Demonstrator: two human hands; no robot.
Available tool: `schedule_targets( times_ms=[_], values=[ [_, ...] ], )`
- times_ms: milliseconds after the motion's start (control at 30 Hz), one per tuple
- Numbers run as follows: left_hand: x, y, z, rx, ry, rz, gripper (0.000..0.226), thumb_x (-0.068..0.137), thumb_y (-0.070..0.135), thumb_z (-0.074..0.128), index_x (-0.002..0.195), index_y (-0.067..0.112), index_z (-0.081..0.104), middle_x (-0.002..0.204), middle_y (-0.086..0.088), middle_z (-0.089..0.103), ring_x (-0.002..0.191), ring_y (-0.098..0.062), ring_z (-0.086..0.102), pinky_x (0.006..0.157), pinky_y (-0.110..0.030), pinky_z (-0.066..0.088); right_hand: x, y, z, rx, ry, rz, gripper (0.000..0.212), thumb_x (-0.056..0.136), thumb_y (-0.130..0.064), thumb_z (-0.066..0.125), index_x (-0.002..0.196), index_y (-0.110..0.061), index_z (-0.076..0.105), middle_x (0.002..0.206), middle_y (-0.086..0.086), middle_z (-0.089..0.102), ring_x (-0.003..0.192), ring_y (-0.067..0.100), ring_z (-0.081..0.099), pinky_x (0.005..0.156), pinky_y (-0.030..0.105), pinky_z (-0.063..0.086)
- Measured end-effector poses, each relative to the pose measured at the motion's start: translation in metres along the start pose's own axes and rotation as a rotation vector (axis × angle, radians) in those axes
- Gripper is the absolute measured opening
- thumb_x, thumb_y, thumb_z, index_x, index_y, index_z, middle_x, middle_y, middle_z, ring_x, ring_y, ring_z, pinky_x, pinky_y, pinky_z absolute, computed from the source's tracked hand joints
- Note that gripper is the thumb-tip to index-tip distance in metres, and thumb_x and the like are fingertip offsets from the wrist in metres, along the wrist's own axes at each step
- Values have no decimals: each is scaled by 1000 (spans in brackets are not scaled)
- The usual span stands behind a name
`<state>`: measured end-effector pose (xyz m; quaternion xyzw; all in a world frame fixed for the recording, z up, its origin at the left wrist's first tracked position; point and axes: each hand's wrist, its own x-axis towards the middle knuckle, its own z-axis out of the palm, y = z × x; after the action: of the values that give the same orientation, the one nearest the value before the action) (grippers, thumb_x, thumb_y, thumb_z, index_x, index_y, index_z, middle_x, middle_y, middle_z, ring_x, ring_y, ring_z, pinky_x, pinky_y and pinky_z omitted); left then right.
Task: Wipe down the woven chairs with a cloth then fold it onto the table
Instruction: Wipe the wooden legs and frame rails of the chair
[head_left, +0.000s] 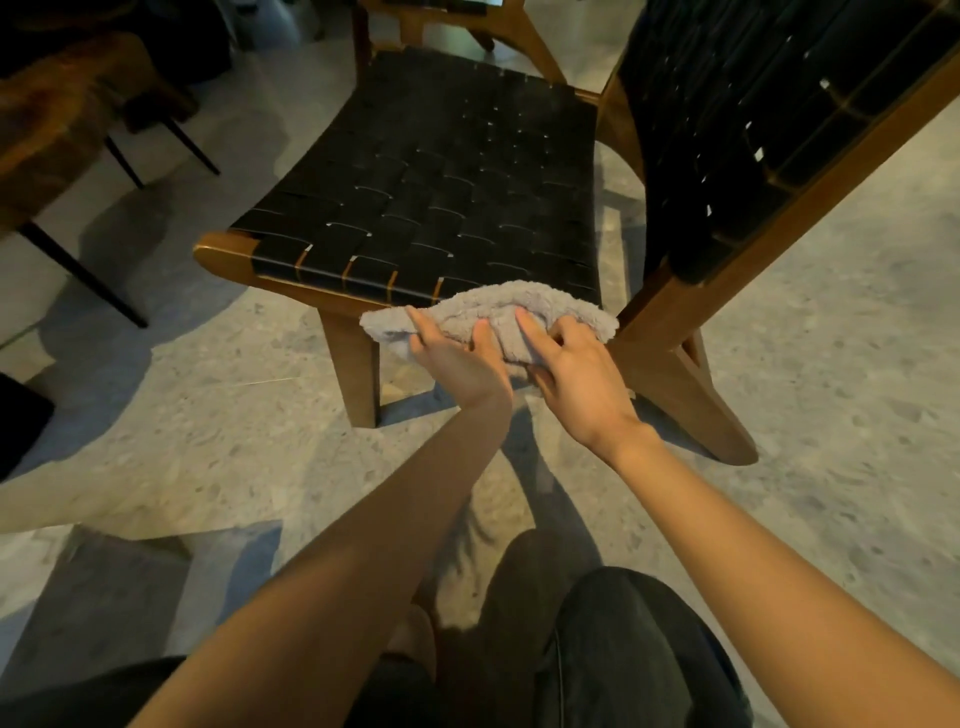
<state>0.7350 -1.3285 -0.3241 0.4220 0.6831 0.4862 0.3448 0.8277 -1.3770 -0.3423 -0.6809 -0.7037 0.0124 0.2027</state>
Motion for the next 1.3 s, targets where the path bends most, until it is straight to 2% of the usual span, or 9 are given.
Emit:
schedule_targets(
  times_ms=[100, 267, 433, 567, 733, 833, 967, 1133, 1300],
  values=[
    [7, 1, -8, -76, 32, 19, 77, 83, 14, 71, 146, 17, 27, 147, -7, 30, 136, -19, 33, 105, -14, 16, 9, -7, 3, 35, 27, 24, 64, 96, -13, 53, 151, -25, 24, 105, 7, 47, 95, 19, 43, 76, 27, 37],
    [-2, -4, 3, -343, -145, -214, 67, 83, 8, 69, 139, 14, 32, 144, -8, 36, 133, -23, 37, 110, -35, 34, -22, 20, 5, 104, 36, 63, 63, 93, -5, 56, 149, -20, 31, 104, 8, 48, 92, 19, 43, 73, 26, 36],
    [-47, -21, 37, -77, -276, -23, 61, 73, 14, 80, 123, 2, 48, 109, -7, 56, 113, -25, 56, 87, -27, 49, -78, 65, 7, 183, 213, 223, 53, 89, 0, 58, 139, -9, 47, 111, 14, 52, 96, 22, 49, 81, 29, 43],
    [-88, -24, 71, -202, -368, -215, 77, 76, 11, 77, 135, 18, 28, 139, -7, 35, 128, -19, 41, 102, -28, 39, -104, 91, 0, 211, 393, 354, 46, 89, 1, 54, 134, -9, 51, 108, 11, 51, 93, 19, 48, 81, 28, 43],
    [-107, -21, 92, -132, -354, -318, 84, 86, 17, 68, 146, 14, 11, 153, -11, 14, 140, -26, 24, 110, -34, 28, -83, 114, -8, 196, 327, 382, 18, 98, -41, 44, 108, -28, 51, 88, -15, 53, 82, 3, 52, 69, 25, 42],
    [-108, -29, 98, -196, -386, -290, 80, 88, 13, 65, 149, 11, 14, 152, -10, 27, 139, -26, 30, 109, -34, 30, -71, 119, -7, 307, 95, 246, 34, 101, -18, 40, 133, -8, 44, 119, 1, 44, 116, 19, 45, 99, 25, 33],
    [-108, -42, 106, -268, -385, -254, 61, 88, 10, 64, 142, 14, 35, 139, -5, 49, 128, -20, 47, 94, -21, 37, -64, 124, -7, 419, 143, 217, 20, 101, -26, 44, 87, -40, 42, 81, -21, 37, 76, -12, 42, 70, 11, 36],
    [-113, -64, 123, -159, -451, -227, 47, 91, 29, 61, 136, 21, 47, 133, 1, 55, 121, -19, 53, 87, -21, 39, -60, 143, 9, 396, 183, 190, 21, 101, -22, 46, 108, -7, 59, 98, 2, 61, 85, 11, 57, 73, 24, 43],
    [-112, -86, 132, -180, -525, -176, 37, 90, 19, 63, 126, 12, 56, 121, -4, 63, 109, -18, 59, 96, -32, 47, -66, 162, 20, 429, 249, 198, 12, 99, -14, 50, 89, -10, 54, 79, -2, 57, 67, -3, 50, 63, 18, 34]
  ],
)
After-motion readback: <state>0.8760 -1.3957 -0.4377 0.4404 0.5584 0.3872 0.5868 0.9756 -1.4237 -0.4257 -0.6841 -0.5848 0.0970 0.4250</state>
